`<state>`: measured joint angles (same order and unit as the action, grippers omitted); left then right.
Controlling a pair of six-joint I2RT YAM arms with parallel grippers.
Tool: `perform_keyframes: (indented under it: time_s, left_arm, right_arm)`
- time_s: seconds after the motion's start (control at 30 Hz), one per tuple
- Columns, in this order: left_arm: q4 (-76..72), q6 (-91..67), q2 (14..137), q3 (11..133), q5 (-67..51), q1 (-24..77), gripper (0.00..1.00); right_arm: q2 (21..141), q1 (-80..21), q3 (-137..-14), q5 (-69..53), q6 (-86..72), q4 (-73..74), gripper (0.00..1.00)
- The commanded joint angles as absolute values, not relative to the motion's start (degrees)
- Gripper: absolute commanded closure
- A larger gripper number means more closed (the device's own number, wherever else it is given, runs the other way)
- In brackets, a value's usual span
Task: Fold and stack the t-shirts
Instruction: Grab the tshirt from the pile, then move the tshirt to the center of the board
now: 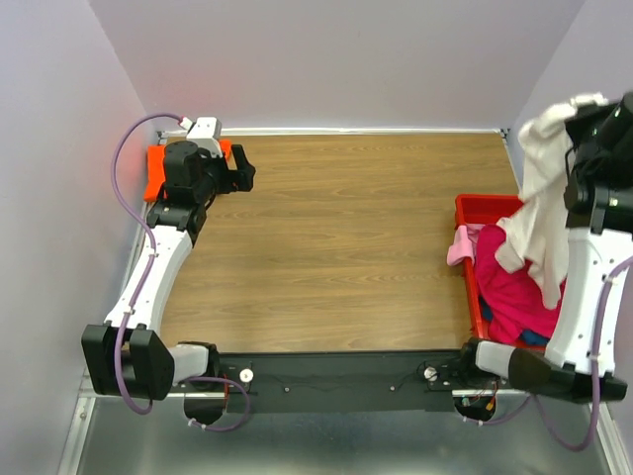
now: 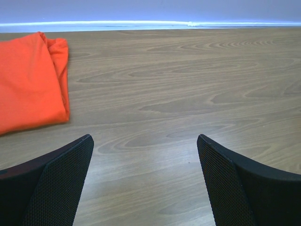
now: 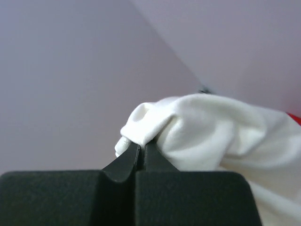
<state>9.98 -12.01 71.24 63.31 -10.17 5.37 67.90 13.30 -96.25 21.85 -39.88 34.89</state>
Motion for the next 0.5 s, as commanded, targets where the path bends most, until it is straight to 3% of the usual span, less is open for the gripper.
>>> perform_keyframes:
  time_s: [0.0, 0.17, 0.47]
  left_arm:
    - [8.96, -13.1, 68.91, 64.07, -12.48, 5.1, 0.02]
    - [10.19, -13.1, 68.29, 64.6, -11.78, 5.1, 0.02]
    - [10.37, -13.71, 66.8, 66.18, -10.2, 5.1, 0.02]
  right_arm:
    - [76.89, 7.95, -107.02, 3.97, -32.55, 21.71, 1.0]
    - [89.09, -9.29, -123.8, 3.44, -23.73, 21.71, 1.0]
    - [103.62, -26.09, -145.01, -2.72, -21.0, 19.25, 1.0]
